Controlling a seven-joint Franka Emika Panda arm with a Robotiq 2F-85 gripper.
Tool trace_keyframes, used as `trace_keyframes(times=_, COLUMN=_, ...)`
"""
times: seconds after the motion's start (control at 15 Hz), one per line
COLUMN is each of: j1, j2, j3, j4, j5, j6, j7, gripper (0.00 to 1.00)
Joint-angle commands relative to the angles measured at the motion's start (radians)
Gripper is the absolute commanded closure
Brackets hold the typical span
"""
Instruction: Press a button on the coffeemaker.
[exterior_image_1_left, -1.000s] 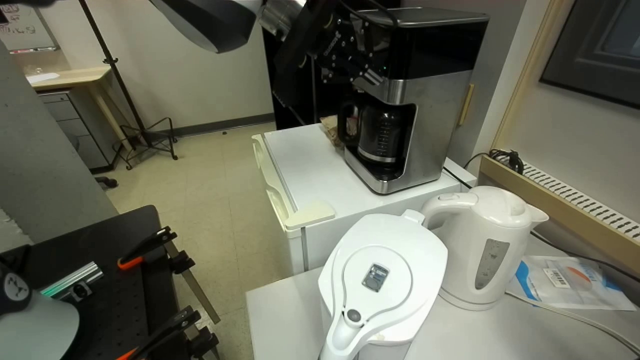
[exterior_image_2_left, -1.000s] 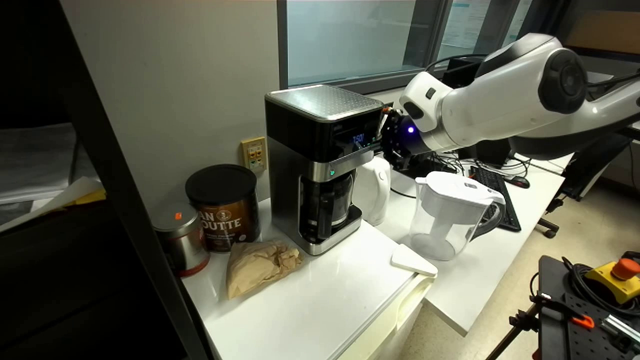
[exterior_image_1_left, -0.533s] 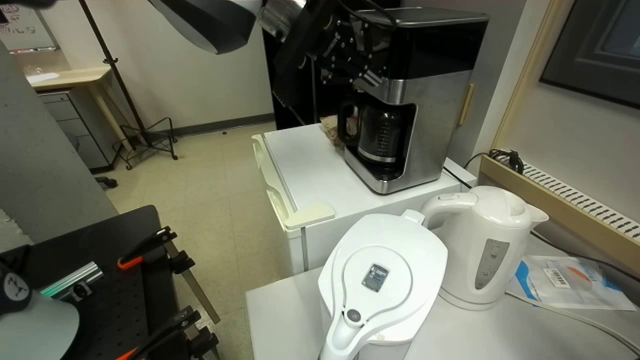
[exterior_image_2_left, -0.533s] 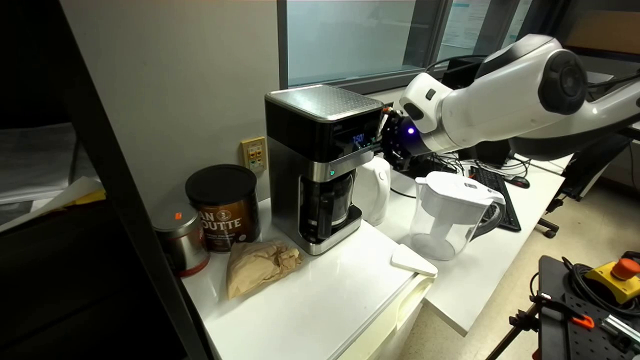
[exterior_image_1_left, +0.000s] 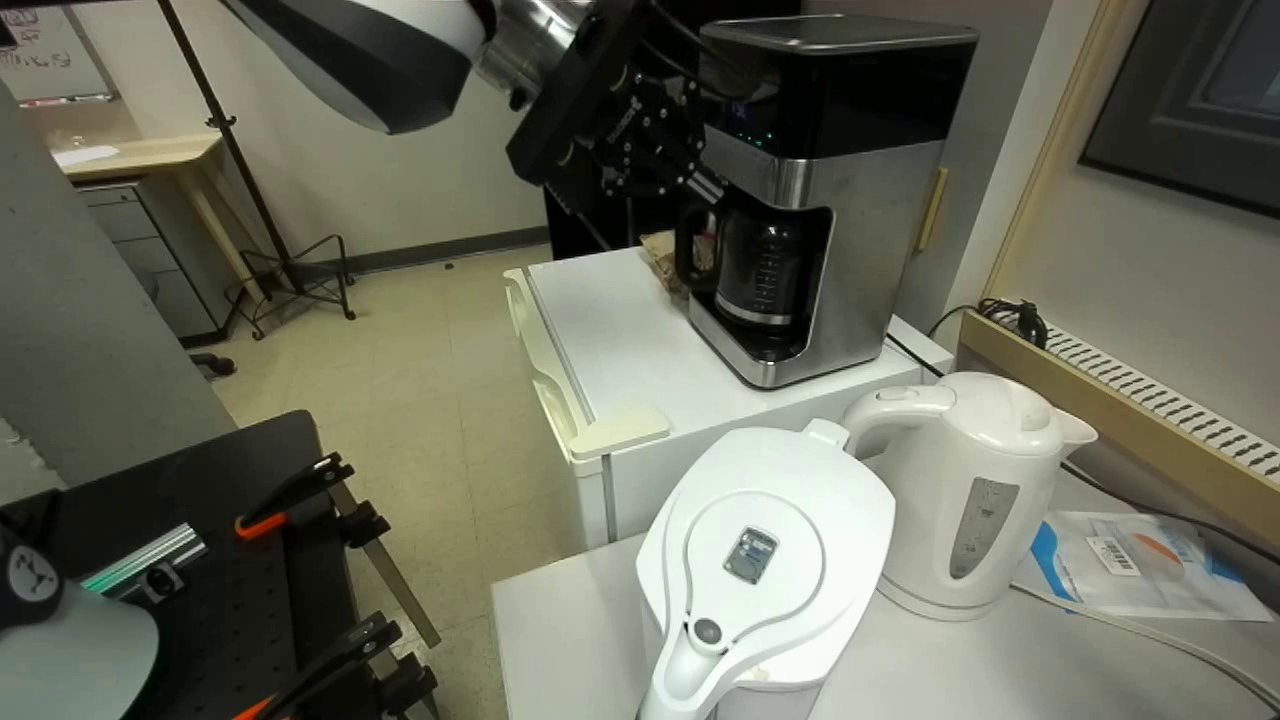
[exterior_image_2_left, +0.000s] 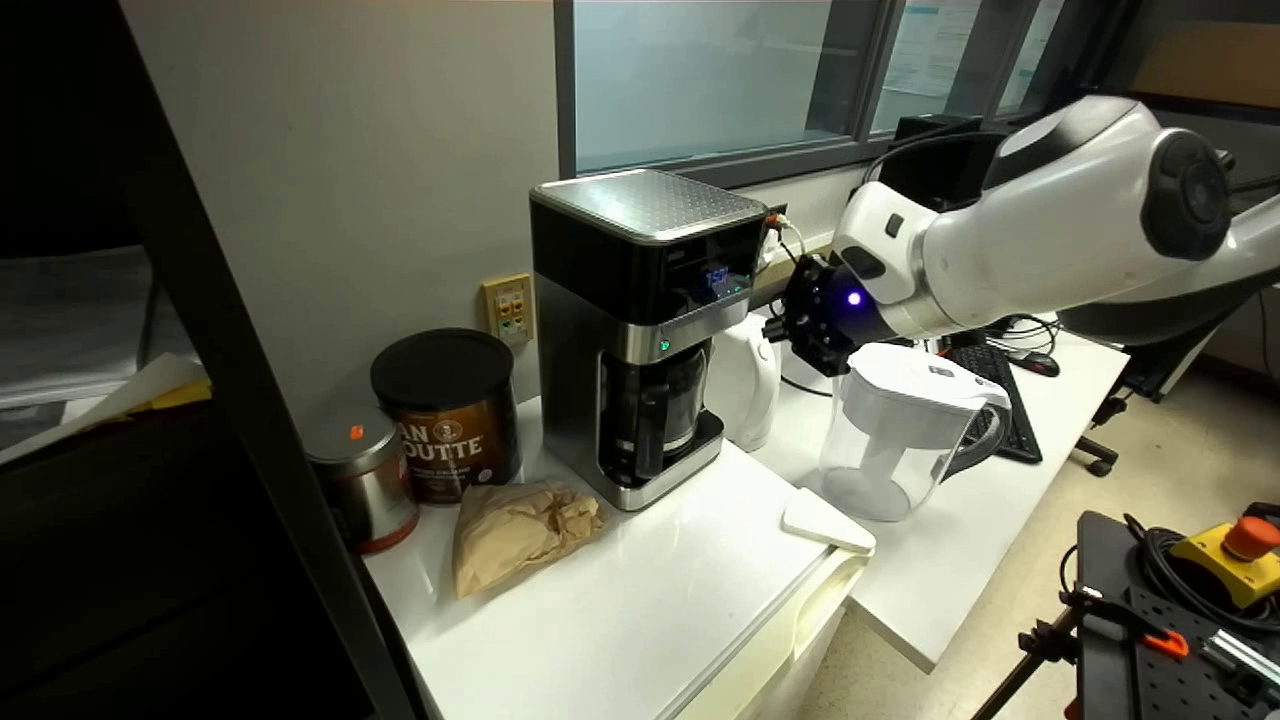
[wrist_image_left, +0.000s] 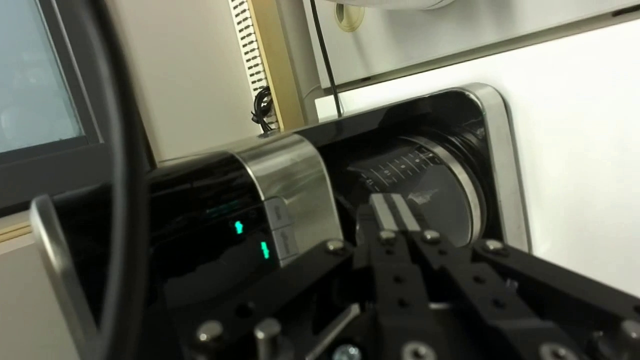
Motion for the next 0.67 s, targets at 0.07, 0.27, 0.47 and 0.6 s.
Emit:
trace_keyframes(times=0.07, j1=-0.003, j2=-0.105, j3=-0.004, j4=-0.100, j5=-0.061, j6=0.043, j7=-0.016, gripper=1.00)
trace_keyframes(times=0.27, j1=-0.003, j2=-0.152, j3=-0.004, j4=-0.143, j5=-0.113, j6=0.052, j7=-0.008, gripper=1.00)
trace_keyframes(times=0.47, j1=-0.002, j2=-0.188, j3=-0.004, j4=-0.174, j5=-0.151, j6=0.056, j7=-0.004, gripper=1.00)
trace_keyframes(times=0.6, j1=-0.001, j2=-0.207, j3=-0.005, j4=-0.190, j5=-0.174, j6=0.062, j7=-0.001, gripper=1.00)
